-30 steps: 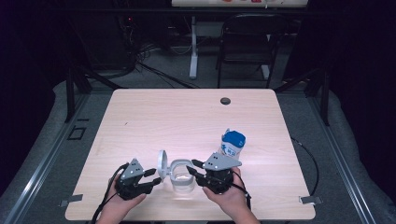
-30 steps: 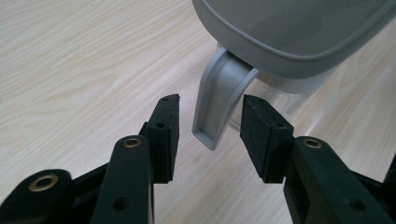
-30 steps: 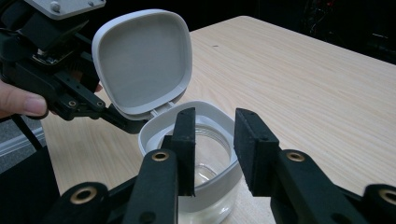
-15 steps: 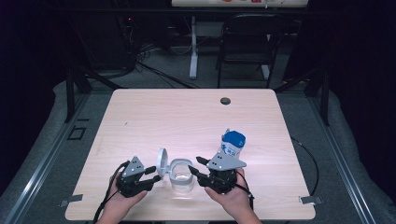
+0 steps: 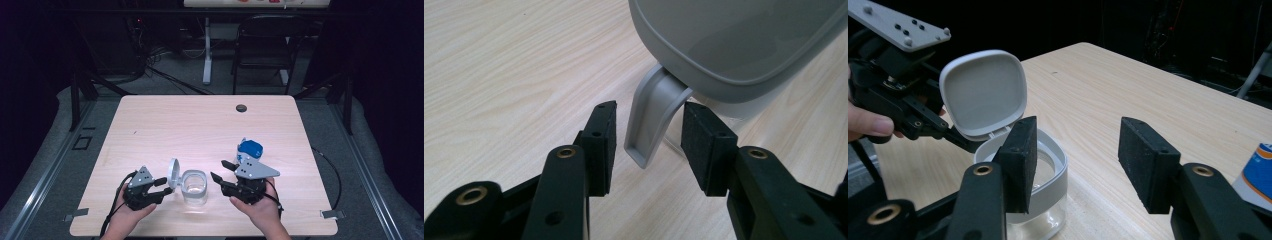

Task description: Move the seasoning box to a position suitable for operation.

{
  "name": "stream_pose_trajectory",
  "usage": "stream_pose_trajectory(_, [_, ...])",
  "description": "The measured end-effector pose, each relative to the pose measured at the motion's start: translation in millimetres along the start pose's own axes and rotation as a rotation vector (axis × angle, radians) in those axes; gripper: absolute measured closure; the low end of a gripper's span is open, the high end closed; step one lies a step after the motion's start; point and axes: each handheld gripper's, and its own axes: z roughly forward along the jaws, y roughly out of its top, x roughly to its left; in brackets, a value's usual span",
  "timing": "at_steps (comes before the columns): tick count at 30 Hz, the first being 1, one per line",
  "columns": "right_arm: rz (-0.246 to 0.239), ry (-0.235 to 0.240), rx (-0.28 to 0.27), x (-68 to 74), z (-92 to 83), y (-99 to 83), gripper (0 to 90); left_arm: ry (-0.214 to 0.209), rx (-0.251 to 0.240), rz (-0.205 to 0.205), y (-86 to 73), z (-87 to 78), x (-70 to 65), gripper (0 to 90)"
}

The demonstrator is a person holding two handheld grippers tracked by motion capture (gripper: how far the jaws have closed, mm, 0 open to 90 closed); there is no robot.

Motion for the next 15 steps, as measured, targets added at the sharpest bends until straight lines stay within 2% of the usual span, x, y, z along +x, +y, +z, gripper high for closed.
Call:
stream_pose_trajectory(14, [0.029, -0.07, -0.026, -17.3, -35.0, 17.1, 53.8, 0.013, -0.025, -0.007, 0.8, -10.9, 6.2, 57.7])
stream_pose_trajectory(15, [0.044, -0.078, -0.034, -20.4, -38.2, 17.6, 53.7, 0.021, -0.023, -0.012, 0.7, -11.5, 7.1, 57.8])
